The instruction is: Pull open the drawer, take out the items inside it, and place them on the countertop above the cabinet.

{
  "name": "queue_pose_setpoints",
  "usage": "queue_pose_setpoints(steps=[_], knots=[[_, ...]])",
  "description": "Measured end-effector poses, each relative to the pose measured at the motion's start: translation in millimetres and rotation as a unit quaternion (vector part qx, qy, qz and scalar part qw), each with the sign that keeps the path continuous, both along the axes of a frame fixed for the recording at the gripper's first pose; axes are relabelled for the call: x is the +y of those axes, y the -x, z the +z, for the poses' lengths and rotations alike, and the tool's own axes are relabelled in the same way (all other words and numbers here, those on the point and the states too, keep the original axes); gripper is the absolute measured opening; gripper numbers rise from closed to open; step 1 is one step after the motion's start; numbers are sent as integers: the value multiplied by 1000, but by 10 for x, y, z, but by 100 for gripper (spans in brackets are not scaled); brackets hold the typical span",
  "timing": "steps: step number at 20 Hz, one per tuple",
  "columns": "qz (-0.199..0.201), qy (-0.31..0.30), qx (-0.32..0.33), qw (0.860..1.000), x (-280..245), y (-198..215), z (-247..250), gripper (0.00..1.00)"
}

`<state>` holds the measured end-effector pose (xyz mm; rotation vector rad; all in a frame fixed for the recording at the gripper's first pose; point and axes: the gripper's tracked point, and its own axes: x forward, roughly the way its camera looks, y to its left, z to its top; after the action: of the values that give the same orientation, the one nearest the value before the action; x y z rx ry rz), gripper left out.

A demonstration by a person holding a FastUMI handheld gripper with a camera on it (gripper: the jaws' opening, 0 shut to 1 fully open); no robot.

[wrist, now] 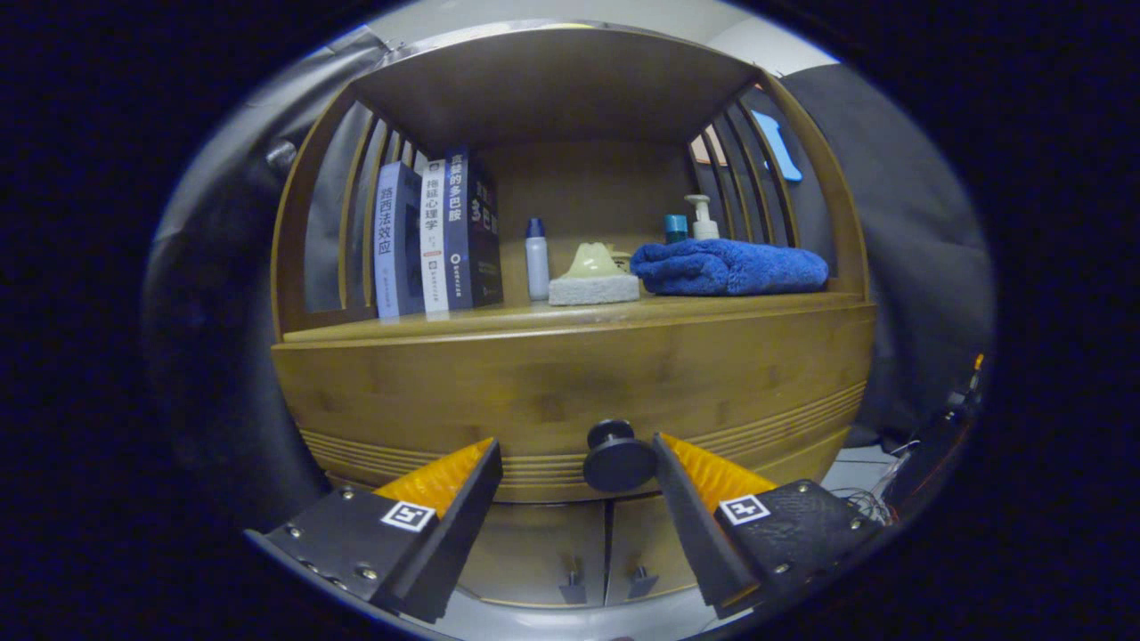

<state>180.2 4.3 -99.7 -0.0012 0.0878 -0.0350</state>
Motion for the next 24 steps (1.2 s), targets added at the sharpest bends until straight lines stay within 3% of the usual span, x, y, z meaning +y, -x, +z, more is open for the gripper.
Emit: queue_pose_setpoints(steps=[9, 19, 24], knots=[[-5, 29, 8, 1000, -107, 1153, 474, 100], [-11, 27, -45, 999, -345, 2000, 1945, 100], [-1, 1, -48, 999, -399, 2293, 2340, 100]])
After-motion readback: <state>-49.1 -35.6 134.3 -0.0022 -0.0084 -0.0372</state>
